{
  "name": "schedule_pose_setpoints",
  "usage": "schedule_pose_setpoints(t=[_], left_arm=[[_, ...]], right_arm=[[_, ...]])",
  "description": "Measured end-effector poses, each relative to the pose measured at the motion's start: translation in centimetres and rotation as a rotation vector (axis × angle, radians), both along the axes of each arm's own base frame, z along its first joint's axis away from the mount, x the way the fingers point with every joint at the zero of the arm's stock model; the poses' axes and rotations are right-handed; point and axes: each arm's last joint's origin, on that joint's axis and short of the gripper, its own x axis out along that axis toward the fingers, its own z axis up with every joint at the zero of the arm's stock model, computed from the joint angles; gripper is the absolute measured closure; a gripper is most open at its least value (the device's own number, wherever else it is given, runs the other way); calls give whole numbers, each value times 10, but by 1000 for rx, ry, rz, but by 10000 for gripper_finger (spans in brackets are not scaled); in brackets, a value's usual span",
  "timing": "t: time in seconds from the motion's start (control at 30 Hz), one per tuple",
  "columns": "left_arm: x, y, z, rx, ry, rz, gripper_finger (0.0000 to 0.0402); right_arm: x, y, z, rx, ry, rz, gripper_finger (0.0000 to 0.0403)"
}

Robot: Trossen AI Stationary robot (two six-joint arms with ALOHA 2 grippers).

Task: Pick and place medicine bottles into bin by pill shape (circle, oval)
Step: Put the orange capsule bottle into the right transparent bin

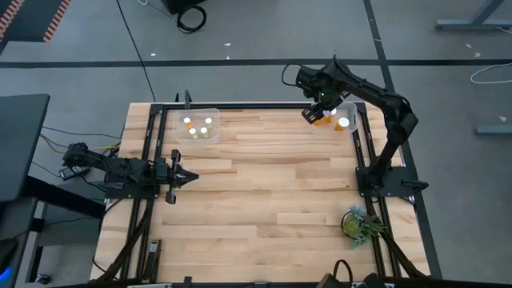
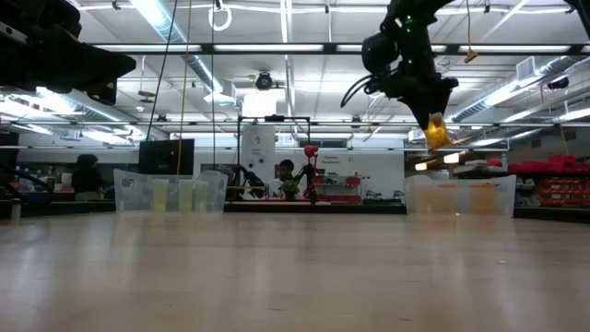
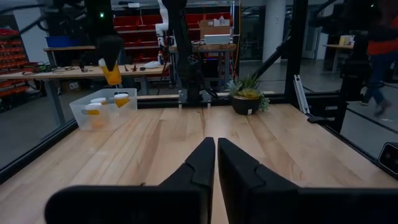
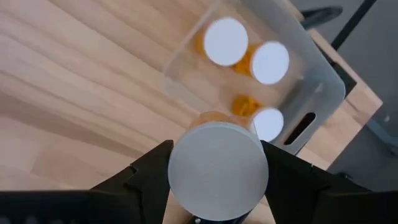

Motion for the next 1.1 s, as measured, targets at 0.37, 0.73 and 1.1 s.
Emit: schedule_pose_setpoints(t=[0.37, 0.73, 1.1], left_arm=[[0, 0, 0, 0, 0, 0, 367], [0, 0, 0, 0, 0, 0, 376], [0, 0, 0, 0, 0, 0, 367]], right_arm=[[-9, -15, -23, -15, 24, -47, 178], [-18, -21, -57, -7, 67, -52, 178], [-24, -25, -84, -27, 88, -57, 178]])
